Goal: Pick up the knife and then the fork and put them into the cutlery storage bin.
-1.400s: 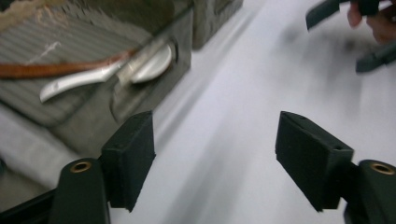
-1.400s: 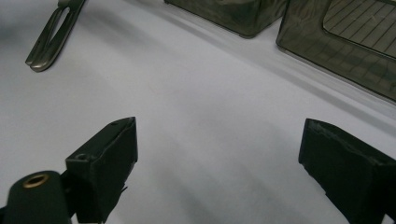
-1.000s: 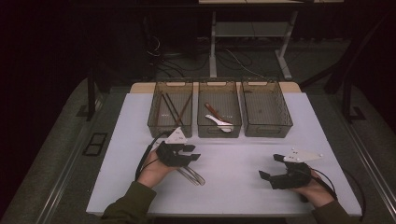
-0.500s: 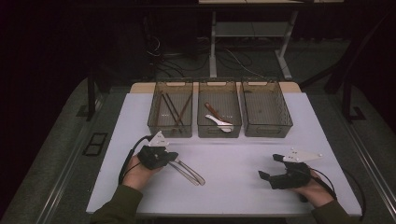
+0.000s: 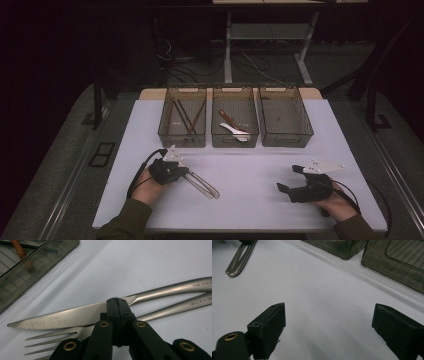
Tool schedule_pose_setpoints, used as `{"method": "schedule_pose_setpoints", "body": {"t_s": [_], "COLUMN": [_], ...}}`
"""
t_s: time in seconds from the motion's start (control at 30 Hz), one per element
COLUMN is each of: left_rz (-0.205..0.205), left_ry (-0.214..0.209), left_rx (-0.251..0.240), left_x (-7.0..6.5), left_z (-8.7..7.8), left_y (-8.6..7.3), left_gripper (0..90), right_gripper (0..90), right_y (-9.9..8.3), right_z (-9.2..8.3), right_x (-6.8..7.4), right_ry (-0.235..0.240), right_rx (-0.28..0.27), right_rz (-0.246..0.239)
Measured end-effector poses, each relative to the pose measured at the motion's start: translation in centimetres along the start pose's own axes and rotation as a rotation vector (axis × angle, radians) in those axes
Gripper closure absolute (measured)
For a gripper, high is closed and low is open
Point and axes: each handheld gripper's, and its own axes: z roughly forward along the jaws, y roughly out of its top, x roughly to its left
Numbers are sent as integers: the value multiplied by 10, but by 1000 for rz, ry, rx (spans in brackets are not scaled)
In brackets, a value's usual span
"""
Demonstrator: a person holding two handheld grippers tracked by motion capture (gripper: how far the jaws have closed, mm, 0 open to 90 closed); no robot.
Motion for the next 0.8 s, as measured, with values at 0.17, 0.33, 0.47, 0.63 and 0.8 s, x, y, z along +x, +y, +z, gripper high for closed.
{"method": "schedule_pose_setpoints", "body": {"t_s": [0.17, 0.33, 0.47, 0.63, 0.8], "left_rz": [4, 16, 5, -13, -33], "left_ry": [5, 16, 5, -18, -42], "left_rx": [24, 42, 41, 38, 32], "left_x": [1, -2, -3, -5, -11], "left_z": [-1, -5, -10, -19, -27], "left_y": [-1, -3, -9, -19, -29], "left_gripper": [892, 891, 892, 891, 891], "right_gripper": [115, 116, 115, 116, 115], "right_y": [0, 0, 0, 0, 0], "right_z": [-1, -1, -1, -1, -1], "right_x": [0, 0, 0, 0, 1], "right_ry": [-1, -1, -3, -5, -6], "right_rx": [-3, -2, -2, -2, -2], "right_rz": [2, 4, 3, 3, 5]}}
